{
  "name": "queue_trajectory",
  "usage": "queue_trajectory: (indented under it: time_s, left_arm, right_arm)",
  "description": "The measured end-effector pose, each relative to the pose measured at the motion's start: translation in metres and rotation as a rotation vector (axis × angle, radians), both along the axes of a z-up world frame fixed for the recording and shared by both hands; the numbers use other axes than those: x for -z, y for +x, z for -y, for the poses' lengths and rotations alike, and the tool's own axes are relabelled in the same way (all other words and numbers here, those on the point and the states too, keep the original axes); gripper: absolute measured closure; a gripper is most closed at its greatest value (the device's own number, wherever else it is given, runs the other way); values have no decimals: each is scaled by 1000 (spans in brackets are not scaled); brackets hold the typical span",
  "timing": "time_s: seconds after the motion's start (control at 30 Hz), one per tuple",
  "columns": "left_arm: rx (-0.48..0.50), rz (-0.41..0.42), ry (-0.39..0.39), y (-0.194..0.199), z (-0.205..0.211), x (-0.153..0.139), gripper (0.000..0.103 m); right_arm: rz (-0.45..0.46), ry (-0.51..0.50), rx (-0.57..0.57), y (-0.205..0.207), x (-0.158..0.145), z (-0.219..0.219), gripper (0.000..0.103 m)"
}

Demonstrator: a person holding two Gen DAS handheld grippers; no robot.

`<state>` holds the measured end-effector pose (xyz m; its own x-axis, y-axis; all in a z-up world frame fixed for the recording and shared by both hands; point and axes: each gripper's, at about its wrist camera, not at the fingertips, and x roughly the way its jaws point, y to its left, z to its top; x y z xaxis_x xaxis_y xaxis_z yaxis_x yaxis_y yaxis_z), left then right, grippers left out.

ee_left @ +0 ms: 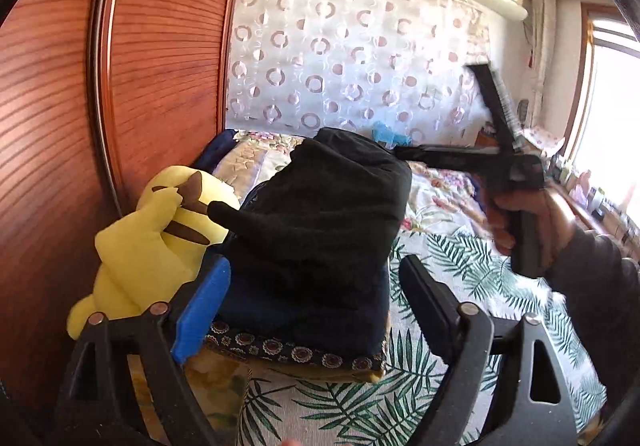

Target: Fold small clothes

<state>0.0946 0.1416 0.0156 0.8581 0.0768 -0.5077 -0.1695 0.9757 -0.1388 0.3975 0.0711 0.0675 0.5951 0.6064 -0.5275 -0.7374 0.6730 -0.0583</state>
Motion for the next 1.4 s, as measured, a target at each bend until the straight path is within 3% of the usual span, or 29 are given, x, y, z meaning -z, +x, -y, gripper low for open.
queue_trajectory:
  time_s: [0.23,0.53,0.87,1.13,1.4]
  left_arm:
    - [46,19,33,-11,29,-6,12]
    - [138,6,59,-26,81,6,12]
    - [200,8,97,-45,136,12,12]
    - [215,53,110,-68,167,-14,12]
    - [210,107,133,-90,182,-46,12]
  right_arm:
    - [38,56,39,-78,1,59,41]
    - [57,111,109,-177,10,133,19]
    - [95,144,293,-283,32,205,17]
    - [145,203,429,-369,28,249,17]
    - [204,248,496,-434,17,269,17]
